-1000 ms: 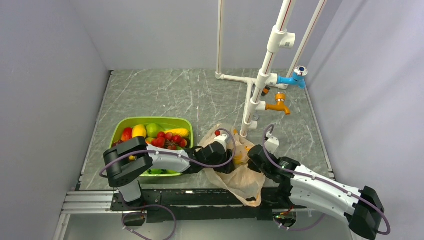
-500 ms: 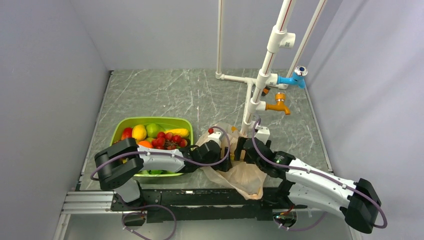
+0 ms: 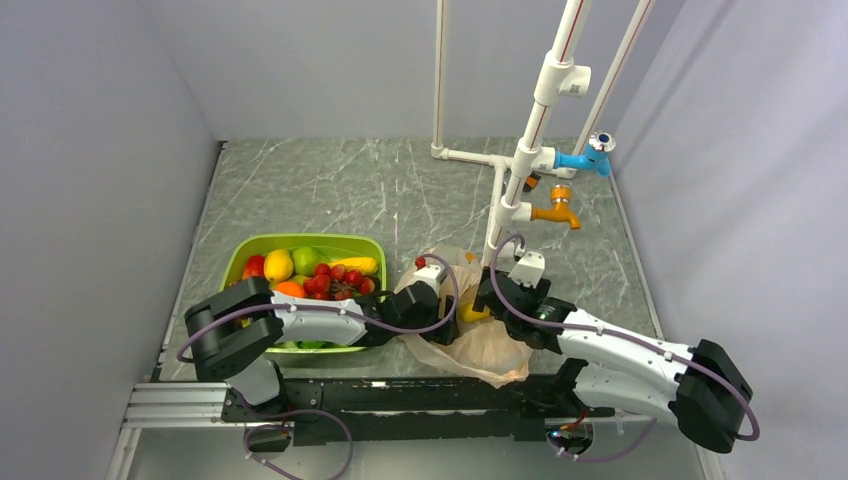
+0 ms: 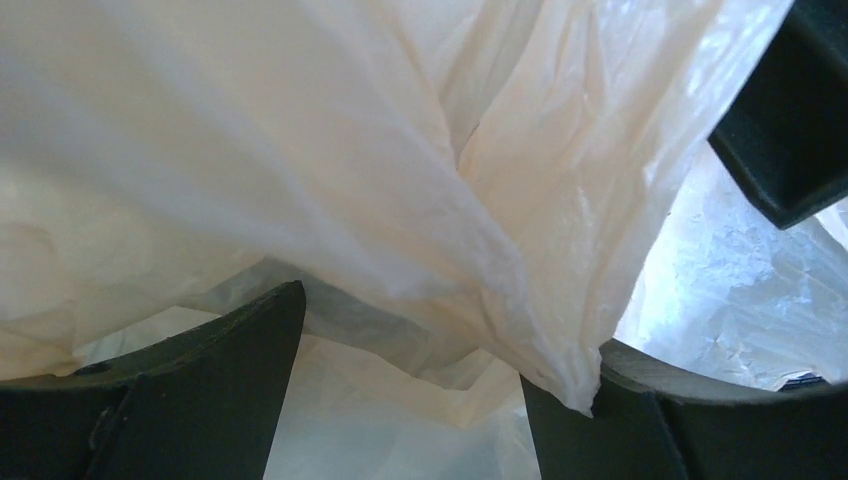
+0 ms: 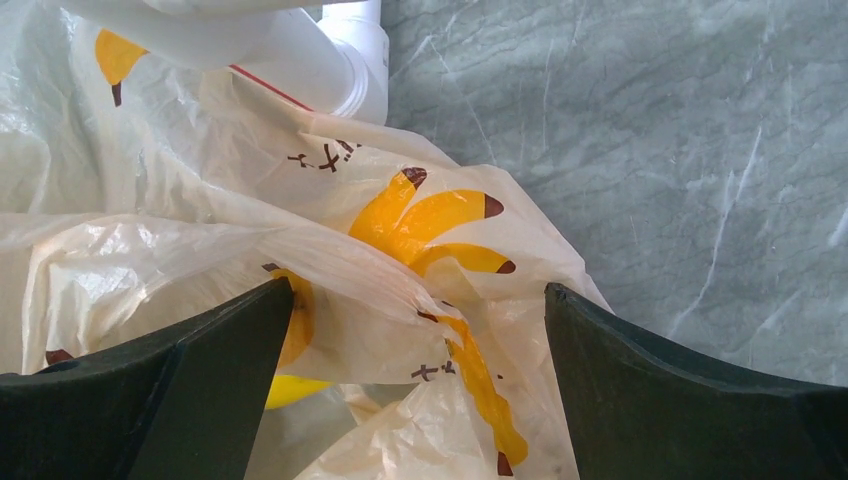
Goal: Take the fake fruits out of the plastic bag
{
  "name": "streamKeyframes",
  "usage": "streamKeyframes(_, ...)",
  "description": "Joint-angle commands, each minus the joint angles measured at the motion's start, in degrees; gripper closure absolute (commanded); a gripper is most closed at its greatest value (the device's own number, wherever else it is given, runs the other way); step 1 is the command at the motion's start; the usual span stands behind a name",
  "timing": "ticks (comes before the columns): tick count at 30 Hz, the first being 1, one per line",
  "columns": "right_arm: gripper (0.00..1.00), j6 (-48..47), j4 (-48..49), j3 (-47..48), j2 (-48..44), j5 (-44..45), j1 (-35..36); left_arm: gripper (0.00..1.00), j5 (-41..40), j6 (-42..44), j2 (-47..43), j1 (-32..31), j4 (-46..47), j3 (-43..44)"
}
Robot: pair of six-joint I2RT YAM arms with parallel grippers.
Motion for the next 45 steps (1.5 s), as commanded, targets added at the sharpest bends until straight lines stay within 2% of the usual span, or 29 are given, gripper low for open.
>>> streamKeyframes(1, 0.01, -0.8, -3.5, 2.3, 0.2, 0.2, -0.3, 0.17, 1.3, 0.4, -1.1, -0.4, 0.4, -1.7)
streamKeyframes(9, 0.00, -5.1, -9.8, 7.6, -13.1, -9.5, 0.4, 0.11, -1.7, 3.2, 1.4, 0.1, -5.2, 3.8)
streamKeyframes(14, 0.01, -9.7, -11.9, 9.3, -17.8, -14.4, 0.8, 0.10, -0.7, 3.3, 1.3, 1.8, -3.2, 3.7)
streamKeyframes(18, 0.24, -11.1, -1.2, 1.3, -21.6, -28.3, 1.0, 0.11, -0.4, 4.0, 1.2, 3.5, -2.7, 4.4)
streamKeyframes(21, 0.42, -7.8, 4.0, -5.7, -20.7, -32.5, 1.0, 0.12, 1.3, 4.6, 1.3, 5.2, -1.5, 4.9)
streamKeyframes(26, 0.46, -7.7, 17.8, -14.5, -15.1, -32.3, 1.0, 0.13, 2.8, 5.7, 2.1, 8.3, -1.7, 6.5)
streamKeyframes(30, 0.64, -7.4, 29.5, -16.8, -6.4, -33.6, 1.0, 0.11, 3.9, 6.5, 2.5, 12.2, -2.4, 7.6)
streamKeyframes(33, 0.65, -8.5, 38.1, -17.2, 0.2, -36.6, 1.1, 0.12, 6.1, 7.6, 1.3, 16.0, -1.9, 8.1)
streamKeyframes(37, 0.65, -12.0, 46.2, -14.9, 7.0, -35.1, 1.0, 0.12, 12.1, 9.9, -0.1, 19.6, -0.8, 9.2)
streamKeyframes(41, 0.63, -14.1, 39.1, -6.4, 8.6, -34.4, 1.1, 0.10, 19.3, 10.8, -0.9, 19.4, 0.6, 9.1)
streamKeyframes(45, 0.50, -16.1, 32.3, -6.0, 1.3, -34.1, 1.2, 0.09, 20.6, 11.8, -3.2, 16.3, -0.8, 8.3)
